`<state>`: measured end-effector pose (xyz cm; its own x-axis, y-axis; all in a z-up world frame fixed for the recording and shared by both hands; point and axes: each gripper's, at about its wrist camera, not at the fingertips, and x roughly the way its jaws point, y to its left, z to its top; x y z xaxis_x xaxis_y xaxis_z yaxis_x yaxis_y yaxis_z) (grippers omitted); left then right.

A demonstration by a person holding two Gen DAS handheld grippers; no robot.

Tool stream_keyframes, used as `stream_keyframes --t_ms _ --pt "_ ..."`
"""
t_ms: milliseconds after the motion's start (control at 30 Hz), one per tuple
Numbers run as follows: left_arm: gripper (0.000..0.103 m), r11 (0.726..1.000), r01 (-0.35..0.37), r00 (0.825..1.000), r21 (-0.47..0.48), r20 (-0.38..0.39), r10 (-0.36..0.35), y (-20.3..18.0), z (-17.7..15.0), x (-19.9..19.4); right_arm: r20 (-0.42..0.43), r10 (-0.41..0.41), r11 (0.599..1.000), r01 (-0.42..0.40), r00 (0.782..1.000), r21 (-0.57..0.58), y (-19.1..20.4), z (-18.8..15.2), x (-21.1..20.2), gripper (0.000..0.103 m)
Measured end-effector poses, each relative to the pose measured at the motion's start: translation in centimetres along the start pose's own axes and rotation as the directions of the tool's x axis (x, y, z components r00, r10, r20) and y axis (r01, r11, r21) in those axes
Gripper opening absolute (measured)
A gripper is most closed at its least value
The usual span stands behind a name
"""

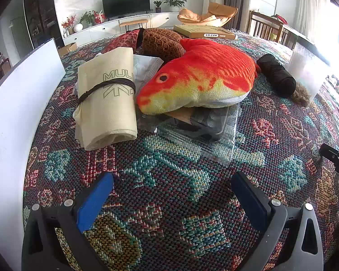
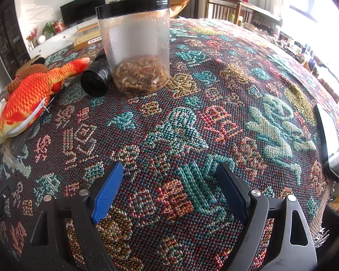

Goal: Organize soft objects

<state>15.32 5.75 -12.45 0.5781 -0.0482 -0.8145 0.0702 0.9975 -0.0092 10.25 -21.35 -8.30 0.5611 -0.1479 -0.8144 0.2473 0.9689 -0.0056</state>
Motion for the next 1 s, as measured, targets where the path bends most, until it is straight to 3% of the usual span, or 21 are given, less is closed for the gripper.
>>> stream_keyframes --t_ms 800,1000 --pt "0.103 1.0 0.002 1.0 -0.006 -0.001 -0.002 0.12 0.12 -0.05 0.002 0.001 1.0 -0.001 1.0 -0.002 -0.06 -0.12 0.07 0.087" --pt "0.103 1.0 -0.004 0.998 -0.01 -0.063 0.003 0.07 0.08 -0.27 0.002 0.001 1.0 -0.001 1.0 -0.003 -0.09 -0.16 0.09 0.087"
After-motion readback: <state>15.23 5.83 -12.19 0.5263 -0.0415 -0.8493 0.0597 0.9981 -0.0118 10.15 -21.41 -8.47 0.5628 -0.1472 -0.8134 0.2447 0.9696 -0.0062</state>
